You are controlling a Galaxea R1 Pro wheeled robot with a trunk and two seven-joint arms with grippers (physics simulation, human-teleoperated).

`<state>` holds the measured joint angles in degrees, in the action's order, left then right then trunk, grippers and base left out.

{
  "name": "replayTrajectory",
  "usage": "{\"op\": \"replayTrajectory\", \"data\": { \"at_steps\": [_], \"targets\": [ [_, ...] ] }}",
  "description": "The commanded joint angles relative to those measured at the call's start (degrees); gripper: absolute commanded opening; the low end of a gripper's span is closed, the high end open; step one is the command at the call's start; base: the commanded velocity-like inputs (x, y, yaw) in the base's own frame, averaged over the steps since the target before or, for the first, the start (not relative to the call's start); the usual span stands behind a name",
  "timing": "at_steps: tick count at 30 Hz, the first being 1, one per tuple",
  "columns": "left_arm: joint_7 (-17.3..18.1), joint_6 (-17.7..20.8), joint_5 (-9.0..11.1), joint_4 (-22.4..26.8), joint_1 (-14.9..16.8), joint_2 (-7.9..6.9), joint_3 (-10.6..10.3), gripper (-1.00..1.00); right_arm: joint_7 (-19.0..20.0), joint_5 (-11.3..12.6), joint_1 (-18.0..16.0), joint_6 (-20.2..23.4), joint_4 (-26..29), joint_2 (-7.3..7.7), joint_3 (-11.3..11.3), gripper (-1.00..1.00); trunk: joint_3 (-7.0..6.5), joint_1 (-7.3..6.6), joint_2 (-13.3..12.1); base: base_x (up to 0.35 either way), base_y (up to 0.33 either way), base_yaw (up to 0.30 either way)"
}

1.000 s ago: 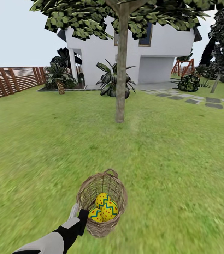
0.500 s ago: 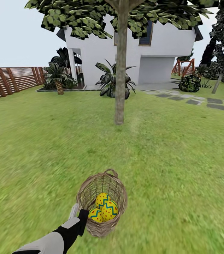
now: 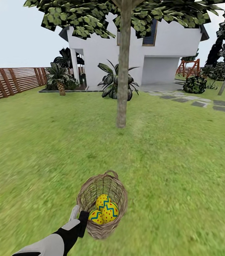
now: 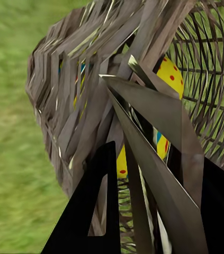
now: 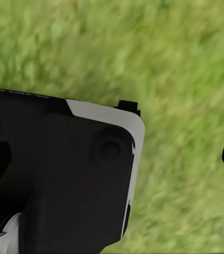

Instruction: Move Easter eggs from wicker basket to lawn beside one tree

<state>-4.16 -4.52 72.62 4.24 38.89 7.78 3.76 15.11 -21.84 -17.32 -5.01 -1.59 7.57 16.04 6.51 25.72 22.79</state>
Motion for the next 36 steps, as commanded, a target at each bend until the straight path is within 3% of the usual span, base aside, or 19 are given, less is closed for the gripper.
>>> {"op": "replayTrajectory", "data": {
  "at_steps": [1,11,19,36],
  "targets": [
    [-0.3,-0.1,-0.3,0.2,0.0,0.04,0.3,-1.0,0.1,-0.4,-0.1,-0.3,-0.2,0.06,0.5,1.0,0.11,0.07,0.1,0.33,-0.082,0.021],
    [-0.3,-0.1,-0.3,0.2,0.0,0.04,0.3,-1.0,0.1,-0.5,-0.1,-0.3,-0.2,0.07,0.5,1.0,0.11,0.07,0.1,0.33,-0.082,0.011],
    [-0.3,-0.1,-0.4,0.2,0.0,0.04,0.3,-1.0,0.1,-0.5,-0.1,-0.4,-0.2,0.14,0.5,1.0,0.11,0.07,0.1,0.33,-0.081,0.218],
    [-0.3,-0.1,-0.3,0.2,0.0,-0.05,0.3,-1.0,0.1,-0.5,-0.1,-0.3,-0.2,0.32,0.5,1.0,0.11,0.07,0.1,0.33,-0.08,0.003]
  ]
}}
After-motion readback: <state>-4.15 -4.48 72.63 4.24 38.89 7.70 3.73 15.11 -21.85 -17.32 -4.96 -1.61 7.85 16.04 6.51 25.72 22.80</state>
